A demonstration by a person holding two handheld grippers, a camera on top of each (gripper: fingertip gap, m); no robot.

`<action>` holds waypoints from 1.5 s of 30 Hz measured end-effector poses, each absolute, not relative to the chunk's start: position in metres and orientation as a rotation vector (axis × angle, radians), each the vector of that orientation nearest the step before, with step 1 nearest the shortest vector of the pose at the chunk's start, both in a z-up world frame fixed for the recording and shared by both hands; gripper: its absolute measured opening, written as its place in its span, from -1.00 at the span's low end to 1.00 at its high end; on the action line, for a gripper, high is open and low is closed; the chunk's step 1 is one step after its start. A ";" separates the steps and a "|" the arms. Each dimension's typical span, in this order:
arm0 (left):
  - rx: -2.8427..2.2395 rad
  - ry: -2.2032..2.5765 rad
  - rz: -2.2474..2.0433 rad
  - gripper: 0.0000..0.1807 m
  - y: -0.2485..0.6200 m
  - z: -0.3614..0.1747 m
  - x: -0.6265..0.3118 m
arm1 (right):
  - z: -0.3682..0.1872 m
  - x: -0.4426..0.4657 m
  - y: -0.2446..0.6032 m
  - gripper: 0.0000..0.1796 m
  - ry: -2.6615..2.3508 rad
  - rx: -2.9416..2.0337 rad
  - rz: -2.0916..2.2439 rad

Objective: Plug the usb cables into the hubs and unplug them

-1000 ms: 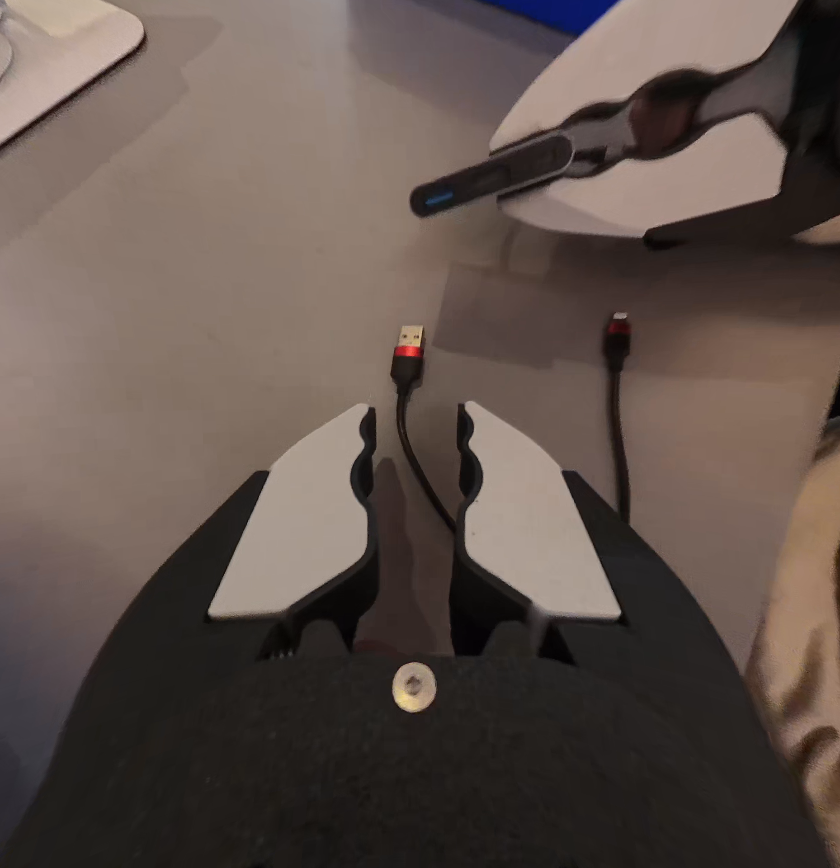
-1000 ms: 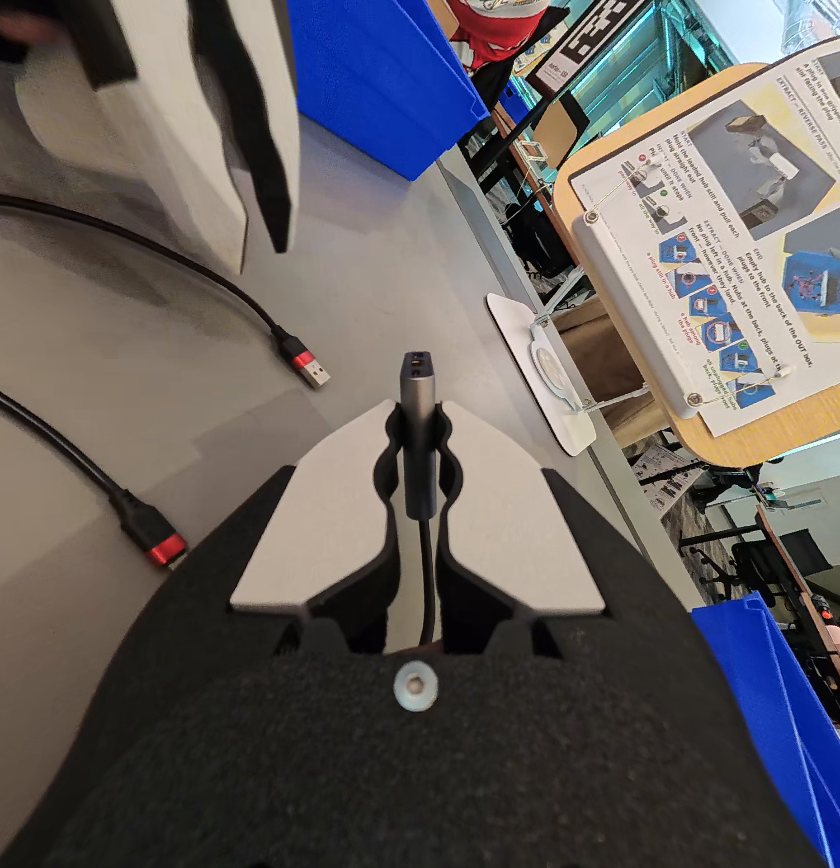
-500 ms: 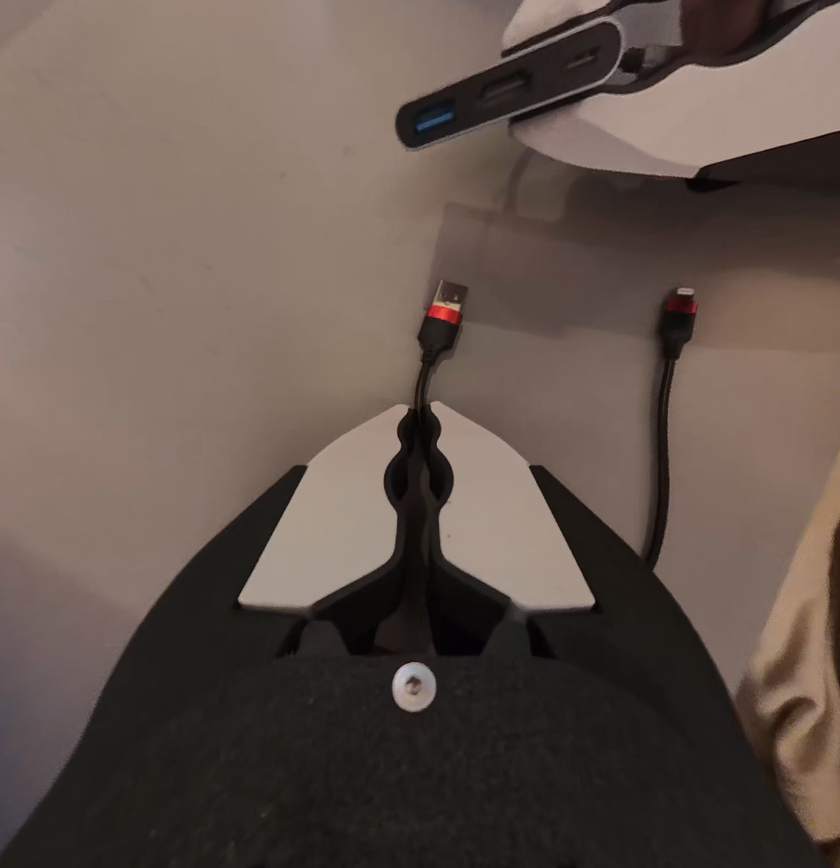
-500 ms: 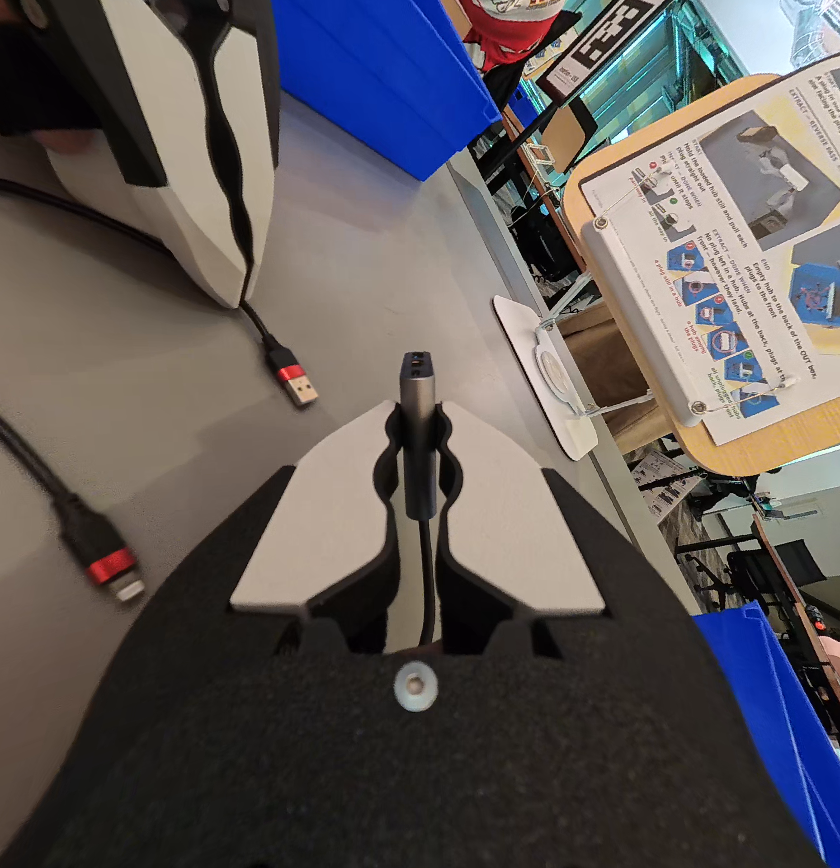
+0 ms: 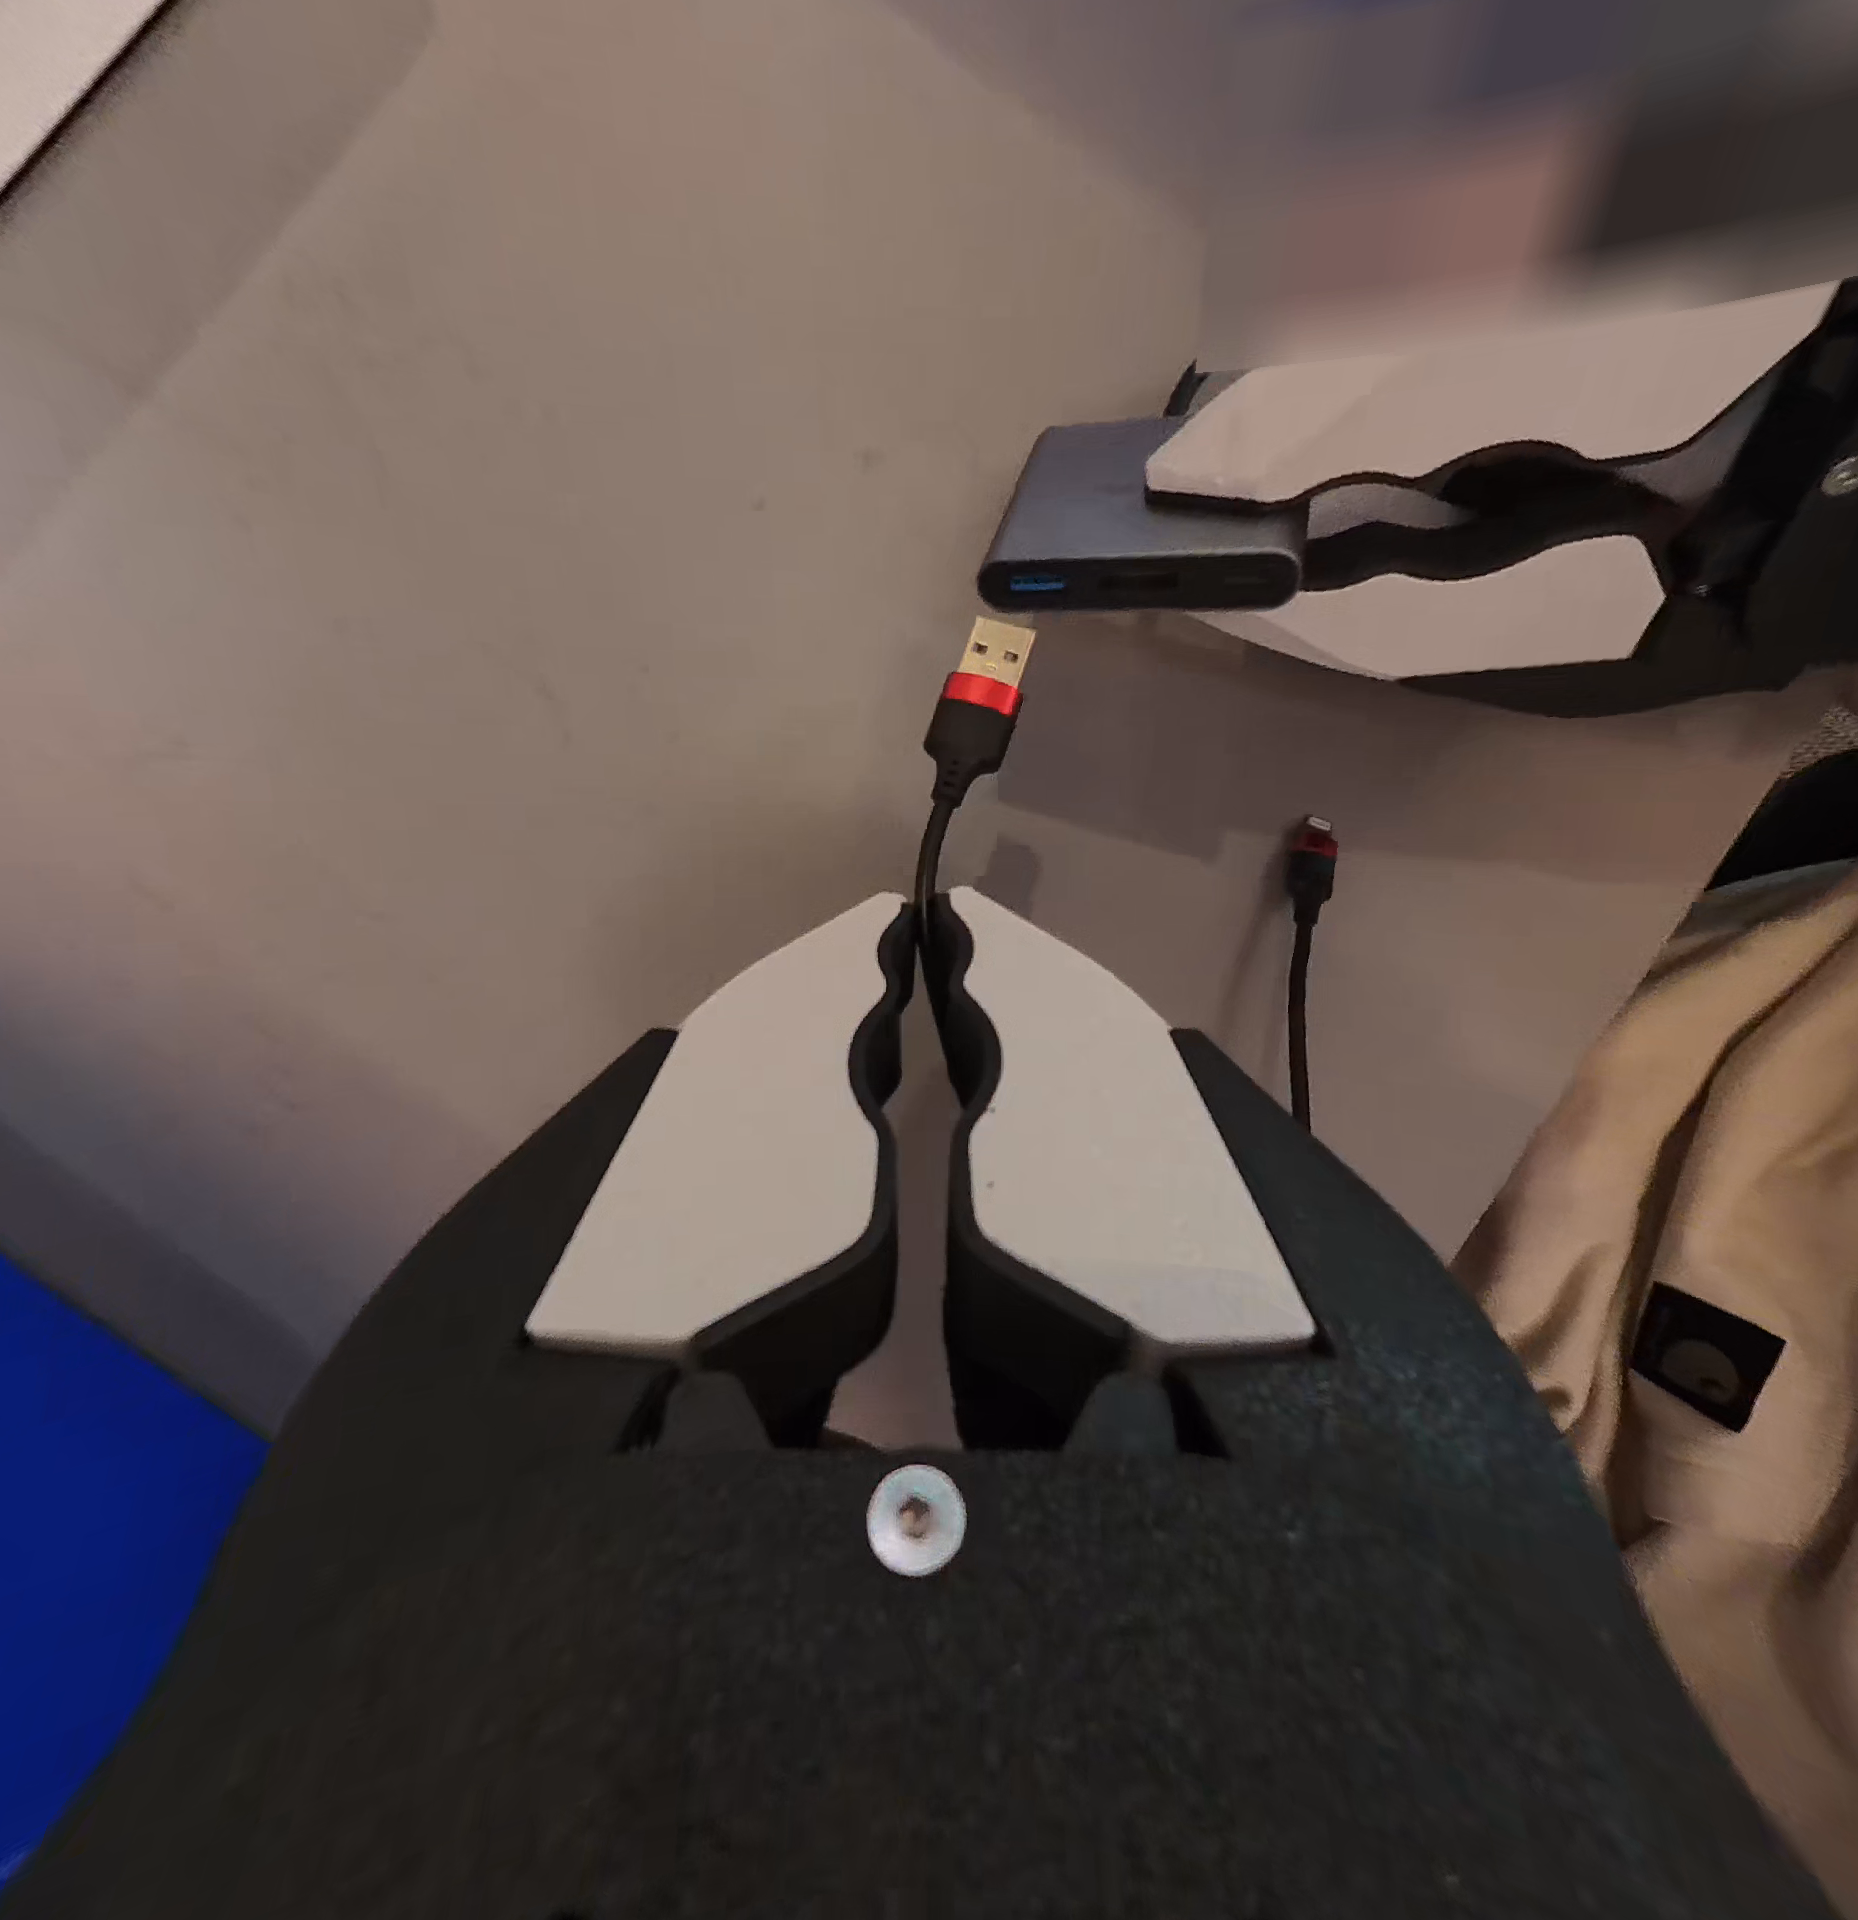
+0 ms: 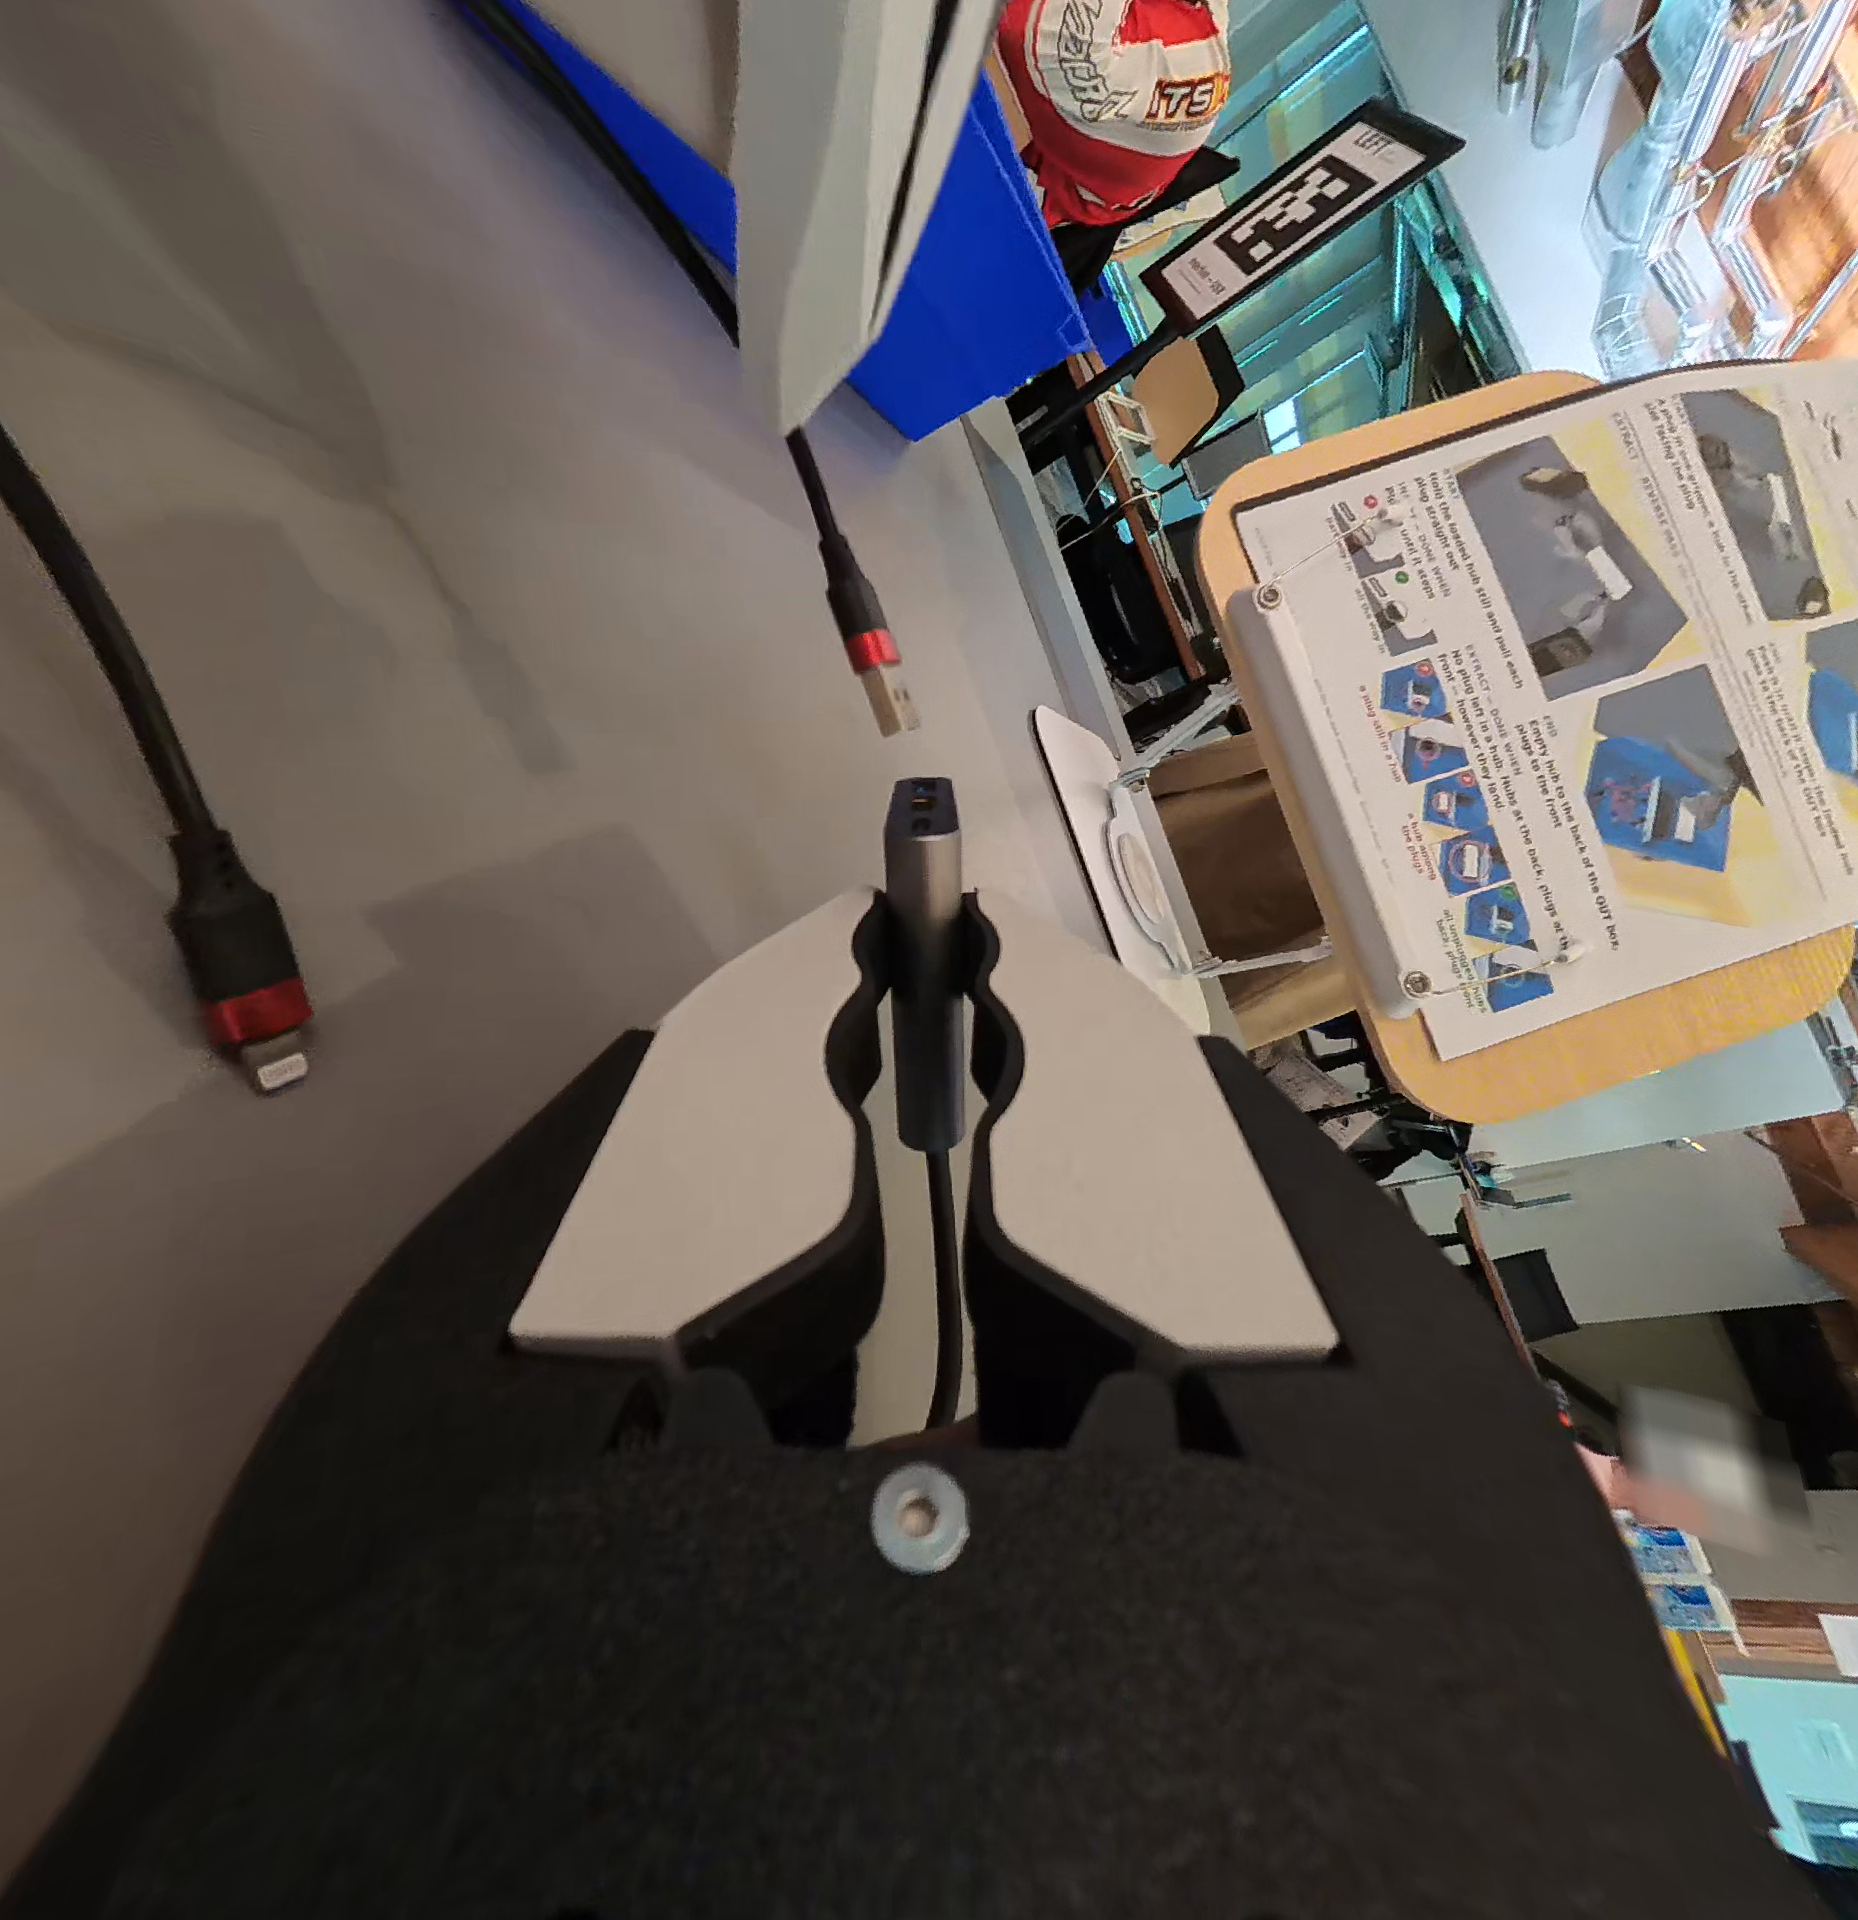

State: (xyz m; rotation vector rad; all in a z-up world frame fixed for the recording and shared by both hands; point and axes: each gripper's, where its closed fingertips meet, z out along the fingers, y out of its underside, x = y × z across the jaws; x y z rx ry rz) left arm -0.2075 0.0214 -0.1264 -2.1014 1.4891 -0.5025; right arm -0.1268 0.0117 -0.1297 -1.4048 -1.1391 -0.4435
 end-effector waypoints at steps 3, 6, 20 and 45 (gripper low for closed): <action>-2.101 1.533 -0.494 -0.97 0.018 -0.129 -0.203 | -0.130 -0.126 0.012 -0.86 -1.134 -1.413 -0.433; -2.097 1.540 -0.489 -0.97 0.017 -0.129 -0.198 | -0.132 -0.124 0.013 -0.86 -1.138 -1.426 -0.437; -2.149 1.535 -0.483 -0.97 0.019 -0.133 -0.195 | -0.135 -0.125 0.014 -0.86 -1.164 -1.413 -0.492; -2.218 1.641 -0.292 -0.97 0.020 -0.141 -0.200 | -0.140 -0.130 0.012 -0.86 -1.255 -1.322 -0.665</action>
